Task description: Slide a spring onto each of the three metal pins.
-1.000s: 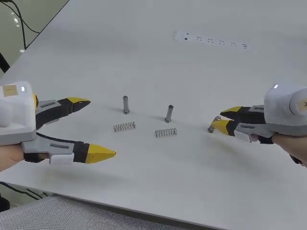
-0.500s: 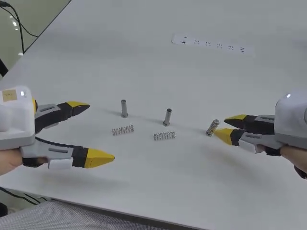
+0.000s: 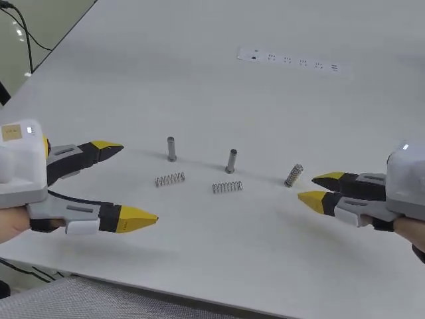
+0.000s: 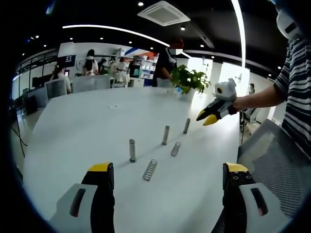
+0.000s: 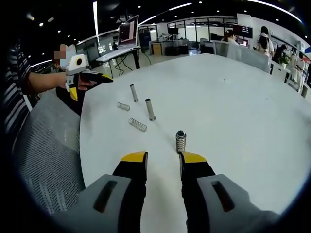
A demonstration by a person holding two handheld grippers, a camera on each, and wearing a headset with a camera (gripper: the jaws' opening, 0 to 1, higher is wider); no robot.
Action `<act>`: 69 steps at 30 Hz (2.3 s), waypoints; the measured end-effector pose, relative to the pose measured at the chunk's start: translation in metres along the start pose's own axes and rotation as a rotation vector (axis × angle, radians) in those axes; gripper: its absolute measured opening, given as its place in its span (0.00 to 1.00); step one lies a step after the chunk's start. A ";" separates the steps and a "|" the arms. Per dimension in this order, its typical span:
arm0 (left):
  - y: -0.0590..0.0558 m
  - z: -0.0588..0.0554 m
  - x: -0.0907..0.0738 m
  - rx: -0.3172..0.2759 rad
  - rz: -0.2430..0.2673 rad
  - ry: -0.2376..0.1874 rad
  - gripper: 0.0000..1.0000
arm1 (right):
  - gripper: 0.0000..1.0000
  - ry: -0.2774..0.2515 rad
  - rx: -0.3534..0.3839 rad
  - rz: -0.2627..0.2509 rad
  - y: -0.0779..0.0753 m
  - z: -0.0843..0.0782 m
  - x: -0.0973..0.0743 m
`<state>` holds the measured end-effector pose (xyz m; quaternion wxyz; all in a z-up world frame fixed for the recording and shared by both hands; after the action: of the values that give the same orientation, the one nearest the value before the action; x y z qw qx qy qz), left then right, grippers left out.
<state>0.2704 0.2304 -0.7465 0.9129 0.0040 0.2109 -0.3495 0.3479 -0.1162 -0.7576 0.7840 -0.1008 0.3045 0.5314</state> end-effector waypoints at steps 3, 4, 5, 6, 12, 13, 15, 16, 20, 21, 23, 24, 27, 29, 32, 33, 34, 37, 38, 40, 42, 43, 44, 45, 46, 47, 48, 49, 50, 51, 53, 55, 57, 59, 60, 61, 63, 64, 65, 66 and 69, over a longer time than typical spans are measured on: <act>-0.001 0.000 0.000 0.002 -0.003 0.000 0.92 | 0.28 0.020 -0.019 0.013 0.004 -0.002 0.002; -0.001 0.000 0.000 0.001 -0.004 -0.002 0.92 | 0.28 0.025 -0.026 0.018 0.006 -0.001 0.002; -0.002 0.000 0.000 0.000 -0.005 -0.002 0.92 | 0.28 0.030 -0.032 0.024 0.006 -0.002 0.003; -0.002 0.000 0.000 0.000 -0.005 -0.003 0.92 | 0.28 0.039 -0.043 0.029 0.007 -0.002 0.004; -0.003 -0.002 0.000 -0.001 -0.007 -0.002 0.92 | 0.28 0.123 -0.177 0.091 0.016 0.003 0.014; -0.003 -0.002 0.000 -0.001 -0.008 -0.002 0.92 | 0.28 0.128 -0.185 0.097 0.016 0.004 0.016; -0.003 -0.002 0.000 -0.003 -0.008 -0.002 0.92 | 0.28 0.145 -0.219 0.113 0.018 0.007 0.020; -0.003 -0.003 0.000 -0.002 -0.008 0.000 0.92 | 0.28 0.156 -0.243 0.123 0.020 0.010 0.022; -0.002 -0.003 -0.001 -0.005 -0.005 -0.003 0.92 | 0.28 0.183 -0.306 0.150 0.023 0.019 0.029; -0.002 -0.003 -0.001 -0.005 -0.005 -0.003 0.92 | 0.28 0.186 -0.315 0.153 0.024 0.021 0.030; -0.002 -0.003 -0.001 -0.006 -0.004 -0.002 0.91 | 0.28 0.191 -0.326 0.164 0.024 0.025 0.033; -0.002 -0.003 -0.001 -0.007 -0.004 -0.002 0.91 | 0.28 0.192 -0.333 0.170 0.024 0.027 0.035; -0.002 -0.004 -0.001 -0.010 -0.007 -0.002 0.91 | 0.27 0.213 -0.380 0.187 0.025 0.034 0.043; -0.002 -0.004 0.000 -0.010 -0.008 -0.001 0.91 | 0.27 0.227 -0.408 0.197 0.027 0.038 0.047; -0.002 -0.004 0.000 -0.011 -0.007 -0.002 0.91 | 0.25 0.251 -0.455 0.211 0.031 0.042 0.055; -0.002 -0.004 0.000 -0.012 -0.008 -0.003 0.91 | 0.25 0.262 -0.472 0.222 0.033 0.043 0.059; -0.002 -0.005 -0.001 -0.010 -0.008 -0.002 0.91 | 0.25 0.266 -0.482 0.227 0.034 0.044 0.061; -0.002 -0.005 -0.001 -0.008 -0.007 -0.001 0.91 | 0.25 0.291 -0.525 0.244 0.037 0.049 0.068; -0.001 -0.005 -0.002 -0.008 -0.005 -0.003 0.91 | 0.25 0.299 -0.538 0.250 0.037 0.051 0.071; -0.001 -0.005 -0.002 -0.009 -0.004 -0.004 0.91 | 0.25 0.314 -0.559 0.263 0.038 0.054 0.077; -0.001 -0.005 -0.002 -0.010 -0.003 -0.004 0.90 | 0.25 0.330 -0.579 0.273 0.038 0.056 0.082; -0.002 -0.006 -0.002 -0.009 -0.005 -0.003 0.90 | 0.25 0.342 -0.595 0.287 0.039 0.057 0.085; -0.002 -0.006 -0.002 -0.009 -0.005 -0.002 0.90 | 0.25 0.349 -0.604 0.296 0.040 0.058 0.088; -0.003 -0.006 -0.003 -0.011 -0.007 -0.002 0.90 | 0.25 0.360 -0.613 0.305 0.040 0.059 0.091; -0.003 -0.007 -0.003 -0.012 -0.008 -0.001 0.90 | 0.24 0.363 -0.617 0.307 0.040 0.059 0.093; -0.003 -0.007 -0.003 -0.013 -0.007 -0.003 0.91 | 0.24 0.372 -0.628 0.313 0.041 0.059 0.097; -0.003 -0.007 -0.003 -0.015 -0.008 -0.005 0.90 | 0.24 0.377 -0.633 0.315 0.041 0.060 0.099; -0.003 -0.008 -0.003 -0.015 -0.008 -0.005 0.90 | 0.24 0.383 -0.637 0.319 0.040 0.060 0.104; -0.002 -0.008 -0.003 -0.014 -0.007 -0.004 0.90 | 0.24 0.387 -0.638 0.321 0.039 0.060 0.106; -0.002 -0.008 -0.004 -0.014 -0.005 -0.006 0.90 | 0.24 0.393 -0.638 0.323 0.038 0.061 0.110; -0.001 -0.009 -0.005 -0.017 -0.004 -0.008 0.90 | 0.23 0.405 -0.647 0.328 0.037 0.061 0.115; 0.000 -0.009 -0.006 -0.018 -0.003 -0.007 0.90 | 0.23 0.415 -0.652 0.334 0.036 0.061 0.120; 0.001 -0.010 -0.007 -0.020 -0.001 -0.008 0.90 | 0.22 0.429 -0.645 0.340 0.034 0.060 0.124; 0.002 -0.011 -0.009 -0.021 0.002 -0.008 0.90 | 0.21 0.441 -0.642 0.344 0.031 0.059 0.128; 0.002 -0.011 -0.009 -0.023 0.003 -0.009 0.90 | 0.21 0.449 -0.641 0.343 0.030 0.058 0.129; 0.003 -0.012 -0.010 -0.024 0.003 -0.009 0.90 | 0.21 0.454 -0.642 0.343 0.029 0.058 0.130; 0.003 -0.012 -0.011 -0.025 0.007 -0.010 0.90 | 0.21 0.465 -0.637 0.345 0.028 0.057 0.132; 0.003 -0.013 -0.012 -0.026 0.007 -0.011 0.90 | 0.20 0.470 -0.639 0.348 0.028 0.056 0.133; 0.003 -0.013 -0.013 -0.027 0.008 -0.011 0.90 | 0.20 0.476 -0.642 0.352 0.028 0.055 0.133; 0.003 -0.014 -0.013 -0.027 0.009 -0.011 0.90 | 0.19 0.484 -0.640 0.356 0.028 0.054 0.135; 0.004 -0.015 -0.015 -0.032 0.014 -0.012 0.90 | 0.19 0.504 -0.639 0.359 0.028 0.050 0.136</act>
<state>0.2571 0.2452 -0.7547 0.9166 -0.0111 0.2109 -0.3396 0.3758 0.0244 -0.7928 0.5100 -0.4100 0.3193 0.6855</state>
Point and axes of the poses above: the centre of the closed fingertips' face, and the gripper's own axes: x roughly forward along the fingers, y roughly to its left, z roughly out of its top, the point moved 8 cm from there along -x, roughly backward along the fingers, and after that the axes turned 7 degrees about z, right-handed, at the moved point
